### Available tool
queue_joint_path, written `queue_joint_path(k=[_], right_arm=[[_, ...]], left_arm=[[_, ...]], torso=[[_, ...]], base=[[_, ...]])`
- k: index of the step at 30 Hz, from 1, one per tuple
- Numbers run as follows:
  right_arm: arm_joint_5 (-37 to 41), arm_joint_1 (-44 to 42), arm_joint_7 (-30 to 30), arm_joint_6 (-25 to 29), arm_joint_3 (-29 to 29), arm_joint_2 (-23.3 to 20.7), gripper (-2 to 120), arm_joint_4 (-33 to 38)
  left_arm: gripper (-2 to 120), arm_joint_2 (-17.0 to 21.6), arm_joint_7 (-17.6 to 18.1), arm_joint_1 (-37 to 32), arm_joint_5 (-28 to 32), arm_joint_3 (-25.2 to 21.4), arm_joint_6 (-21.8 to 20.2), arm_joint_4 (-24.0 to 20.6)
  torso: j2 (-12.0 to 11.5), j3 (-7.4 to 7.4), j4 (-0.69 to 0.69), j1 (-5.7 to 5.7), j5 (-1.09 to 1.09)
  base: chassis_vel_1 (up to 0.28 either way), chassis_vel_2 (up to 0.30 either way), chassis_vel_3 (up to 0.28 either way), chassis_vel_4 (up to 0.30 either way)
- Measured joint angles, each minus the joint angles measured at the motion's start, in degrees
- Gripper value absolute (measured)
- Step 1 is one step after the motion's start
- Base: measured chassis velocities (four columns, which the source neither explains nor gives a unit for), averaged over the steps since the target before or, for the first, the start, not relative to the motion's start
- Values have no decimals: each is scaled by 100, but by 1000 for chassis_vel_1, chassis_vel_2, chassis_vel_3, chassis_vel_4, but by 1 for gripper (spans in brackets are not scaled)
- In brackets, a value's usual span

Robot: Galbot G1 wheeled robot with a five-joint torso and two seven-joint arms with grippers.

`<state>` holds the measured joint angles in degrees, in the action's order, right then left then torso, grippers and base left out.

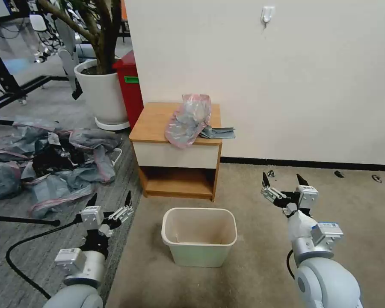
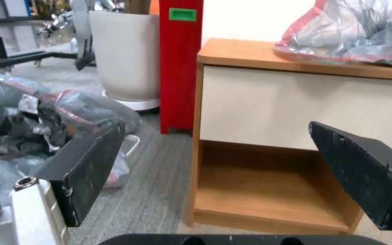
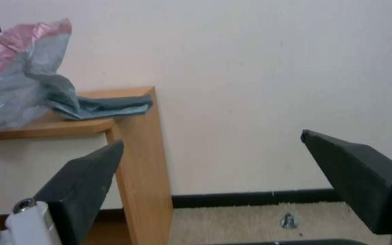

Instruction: Pick up the garbage bag from the table and place it over the trash can.

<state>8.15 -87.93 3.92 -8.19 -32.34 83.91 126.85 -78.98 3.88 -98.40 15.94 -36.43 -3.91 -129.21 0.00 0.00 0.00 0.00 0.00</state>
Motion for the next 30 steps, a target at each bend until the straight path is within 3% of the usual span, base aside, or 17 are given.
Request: queue_joint_path(k=[7,14,15,19,20,27,30], right_arm=[[193,118,129,148,100,-127,100,-193],[2273,856,1161,-284,664,-331,100,-429],[2273,856,1161,-284,664,-331,100,-429],[3998,1584,1724,-528,927,-370,100,-654],[3998,1584,1724,-528,927,-370,100,-654],[6386,2676,2239,-444,1020,-210,99,-1482],[6940,3063,2387,-463,960,-127,99,-1750]], left_arm=[[100,67,-65,17,19,-35,212,202],[100,70,-195,76,77,-63,438,455],[100,70,-195,76,77,-63,438,455],[100,74,-316,151,150,-97,610,649],[100,74,-316,151,150,-97,610,649],[100,40,-377,188,167,-163,697,837],[100,26,-378,193,167,-211,698,894]], torso=[[0,0,0,0,0],[0,-1,1,0,1],[0,-1,1,0,1],[0,-1,0,0,0],[0,-1,0,0,0],[0,-1,0,0,0],[-1,-1,0,-1,0]], base=[[0,0,0,0],[0,0,0,0],[0,0,0,0],[0,0,0,0],[0,0,0,0],[0,0,0,0],[0,0,0,0]])
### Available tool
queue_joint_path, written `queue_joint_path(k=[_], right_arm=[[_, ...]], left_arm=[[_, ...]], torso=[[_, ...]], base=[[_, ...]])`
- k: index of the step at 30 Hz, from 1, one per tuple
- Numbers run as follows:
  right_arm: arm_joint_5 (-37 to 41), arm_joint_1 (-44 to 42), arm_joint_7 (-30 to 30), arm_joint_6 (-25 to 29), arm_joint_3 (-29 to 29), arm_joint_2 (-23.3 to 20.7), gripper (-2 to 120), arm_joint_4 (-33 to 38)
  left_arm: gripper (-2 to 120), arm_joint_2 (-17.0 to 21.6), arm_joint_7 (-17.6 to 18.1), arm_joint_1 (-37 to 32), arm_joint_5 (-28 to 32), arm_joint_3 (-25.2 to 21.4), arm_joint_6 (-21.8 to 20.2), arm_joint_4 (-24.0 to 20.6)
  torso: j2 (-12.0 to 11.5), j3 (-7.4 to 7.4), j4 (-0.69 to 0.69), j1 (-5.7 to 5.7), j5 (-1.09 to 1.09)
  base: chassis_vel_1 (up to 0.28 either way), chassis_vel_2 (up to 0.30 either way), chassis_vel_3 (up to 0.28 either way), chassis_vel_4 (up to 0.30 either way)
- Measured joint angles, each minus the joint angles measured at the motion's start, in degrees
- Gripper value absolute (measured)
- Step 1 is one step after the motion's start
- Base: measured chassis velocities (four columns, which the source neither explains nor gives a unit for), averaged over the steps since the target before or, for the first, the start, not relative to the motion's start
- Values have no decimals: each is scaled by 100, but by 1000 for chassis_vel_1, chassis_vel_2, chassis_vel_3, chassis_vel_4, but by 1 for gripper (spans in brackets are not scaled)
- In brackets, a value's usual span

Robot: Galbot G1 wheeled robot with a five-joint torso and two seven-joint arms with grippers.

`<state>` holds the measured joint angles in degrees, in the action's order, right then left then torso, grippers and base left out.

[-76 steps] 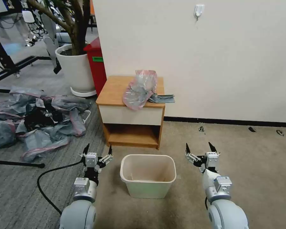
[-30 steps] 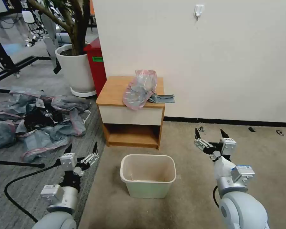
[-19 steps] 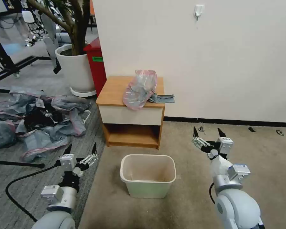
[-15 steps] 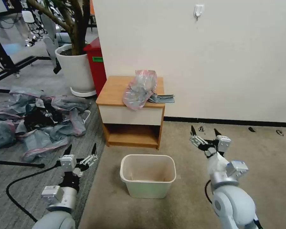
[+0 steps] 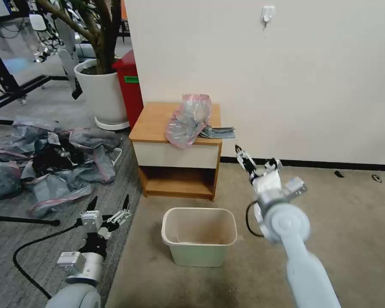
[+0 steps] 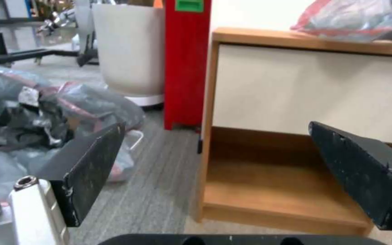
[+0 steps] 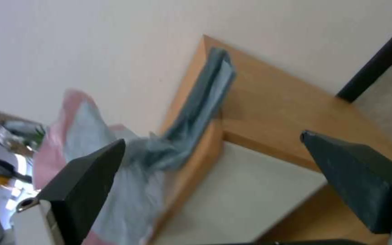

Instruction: Pick up the garbage bag from the table and place it over the trash can.

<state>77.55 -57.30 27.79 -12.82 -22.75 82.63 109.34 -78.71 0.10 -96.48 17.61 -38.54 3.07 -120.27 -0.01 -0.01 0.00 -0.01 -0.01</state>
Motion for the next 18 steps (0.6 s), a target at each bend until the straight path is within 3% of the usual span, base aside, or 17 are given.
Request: queue_joint_path(k=[6,18], right_arm=[[573,699,105,-93,-78,158,100,-588],[472,1566,88,-80,-68,456,100,-1857]], left_arm=[[100,-43,0,6,-11,-94,6,114],[100,-107,10,8,-52,-188,6,202]], torso=[[0,0,0,0,0],[0,0,1,0,0]], base=[[0,0,0,0],[0,0,0,0]])
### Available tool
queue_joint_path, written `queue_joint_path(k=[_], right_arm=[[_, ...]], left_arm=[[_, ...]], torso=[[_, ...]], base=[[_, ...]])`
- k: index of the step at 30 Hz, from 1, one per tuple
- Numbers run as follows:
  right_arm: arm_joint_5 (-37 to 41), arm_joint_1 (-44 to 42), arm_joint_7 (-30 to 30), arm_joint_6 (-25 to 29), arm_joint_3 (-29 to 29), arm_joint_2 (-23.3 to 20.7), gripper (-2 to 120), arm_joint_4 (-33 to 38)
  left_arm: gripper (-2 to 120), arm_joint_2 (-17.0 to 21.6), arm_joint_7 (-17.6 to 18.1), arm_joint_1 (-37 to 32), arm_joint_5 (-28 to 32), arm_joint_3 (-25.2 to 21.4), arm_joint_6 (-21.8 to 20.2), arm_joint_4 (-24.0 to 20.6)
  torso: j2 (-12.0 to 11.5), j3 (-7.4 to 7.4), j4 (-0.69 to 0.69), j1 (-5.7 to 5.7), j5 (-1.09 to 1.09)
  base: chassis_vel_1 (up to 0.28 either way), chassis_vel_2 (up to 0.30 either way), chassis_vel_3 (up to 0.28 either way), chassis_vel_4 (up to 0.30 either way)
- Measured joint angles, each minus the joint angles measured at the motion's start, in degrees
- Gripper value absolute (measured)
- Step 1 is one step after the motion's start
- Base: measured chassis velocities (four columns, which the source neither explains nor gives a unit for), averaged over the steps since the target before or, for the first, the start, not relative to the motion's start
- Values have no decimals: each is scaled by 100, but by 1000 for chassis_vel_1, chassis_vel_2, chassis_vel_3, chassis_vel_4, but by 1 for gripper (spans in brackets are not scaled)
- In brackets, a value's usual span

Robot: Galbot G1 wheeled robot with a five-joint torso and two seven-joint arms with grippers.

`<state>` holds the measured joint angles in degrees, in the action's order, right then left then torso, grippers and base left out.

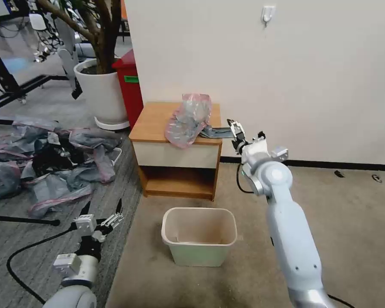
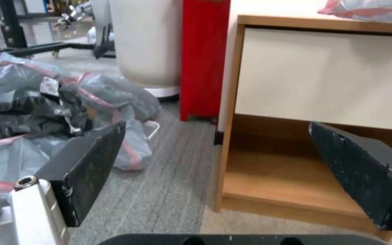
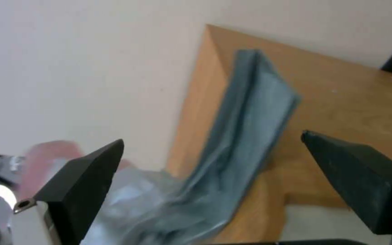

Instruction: Pick up the garbage bag from the table and place it over the trash can.

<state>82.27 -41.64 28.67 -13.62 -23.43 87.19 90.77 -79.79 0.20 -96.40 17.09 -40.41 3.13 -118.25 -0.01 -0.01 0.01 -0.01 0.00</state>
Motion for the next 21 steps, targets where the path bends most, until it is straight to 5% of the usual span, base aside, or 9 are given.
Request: queue_joint_path(k=[14,21], right_arm=[[-198,456,-113,134,-90,205,99,-753],[-350,543,-129,221,-90,274,82,-922]], left_arm=[[100,-49,18,-16,-137,-27,36,55],[100,-85,23,-26,-160,-41,97,85]], torso=[[0,1,-1,0,0],[1,1,-1,0,0]], base=[[0,0,0,0],[0,0,0,0]])
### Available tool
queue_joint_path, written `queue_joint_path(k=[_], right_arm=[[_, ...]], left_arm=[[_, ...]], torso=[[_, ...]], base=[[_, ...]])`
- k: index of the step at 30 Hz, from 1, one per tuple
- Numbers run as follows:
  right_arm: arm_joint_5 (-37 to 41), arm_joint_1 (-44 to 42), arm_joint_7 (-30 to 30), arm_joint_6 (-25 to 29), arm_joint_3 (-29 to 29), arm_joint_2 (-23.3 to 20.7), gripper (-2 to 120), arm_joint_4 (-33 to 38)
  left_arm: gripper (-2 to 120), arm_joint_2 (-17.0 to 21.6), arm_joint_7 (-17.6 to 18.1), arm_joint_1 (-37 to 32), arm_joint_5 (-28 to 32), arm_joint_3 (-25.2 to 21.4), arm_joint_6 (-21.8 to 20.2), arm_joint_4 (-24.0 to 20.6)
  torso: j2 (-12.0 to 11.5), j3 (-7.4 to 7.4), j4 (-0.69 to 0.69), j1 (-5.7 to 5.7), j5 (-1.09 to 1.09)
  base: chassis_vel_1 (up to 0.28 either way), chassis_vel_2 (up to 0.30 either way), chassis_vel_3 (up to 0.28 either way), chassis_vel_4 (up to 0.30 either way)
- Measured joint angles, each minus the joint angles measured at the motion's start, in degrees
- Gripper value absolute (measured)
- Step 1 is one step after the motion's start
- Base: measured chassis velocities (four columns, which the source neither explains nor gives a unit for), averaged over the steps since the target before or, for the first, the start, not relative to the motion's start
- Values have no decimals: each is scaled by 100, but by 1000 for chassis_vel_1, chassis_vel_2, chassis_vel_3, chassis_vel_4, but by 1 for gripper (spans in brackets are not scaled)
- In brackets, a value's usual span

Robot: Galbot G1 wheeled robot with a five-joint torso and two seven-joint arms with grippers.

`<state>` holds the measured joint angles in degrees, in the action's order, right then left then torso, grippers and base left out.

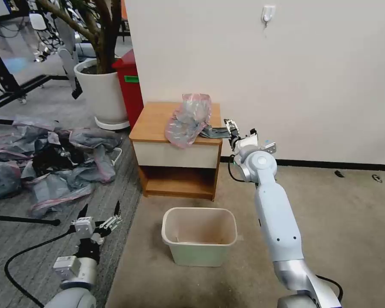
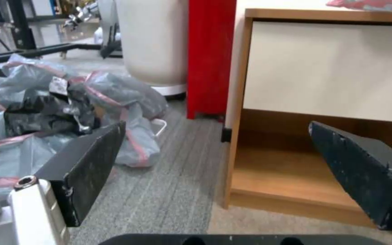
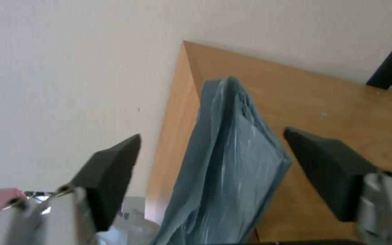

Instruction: Pick up the garbage bag from the table and place it over the trash can.

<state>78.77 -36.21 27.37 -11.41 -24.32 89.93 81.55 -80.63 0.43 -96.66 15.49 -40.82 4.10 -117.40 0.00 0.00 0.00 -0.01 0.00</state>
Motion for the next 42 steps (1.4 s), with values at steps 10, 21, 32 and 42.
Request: queue_joint_path(k=[10,21,32,42], right_arm=[[-105,34,2,34,-14,90,44,-76],[-172,26,-8,84,-15,66,4,-90],[-188,-76,-8,118,7,-58,0,30],[106,-949,550,-64,132,-472,0,1556]], left_arm=[[100,-33,3,8,-47,-7,37,49],[100,-81,4,26,-132,3,113,149],[100,-108,4,62,-150,12,133,234],[100,-104,7,134,-152,-8,136,265]], torso=[[0,0,0,0,0],[0,0,0,1,0],[0,0,0,1,0],[0,1,0,1,0]], base=[[0,0,0,0],[0,0,0,0],[0,0,0,0],[0,0,0,0]])
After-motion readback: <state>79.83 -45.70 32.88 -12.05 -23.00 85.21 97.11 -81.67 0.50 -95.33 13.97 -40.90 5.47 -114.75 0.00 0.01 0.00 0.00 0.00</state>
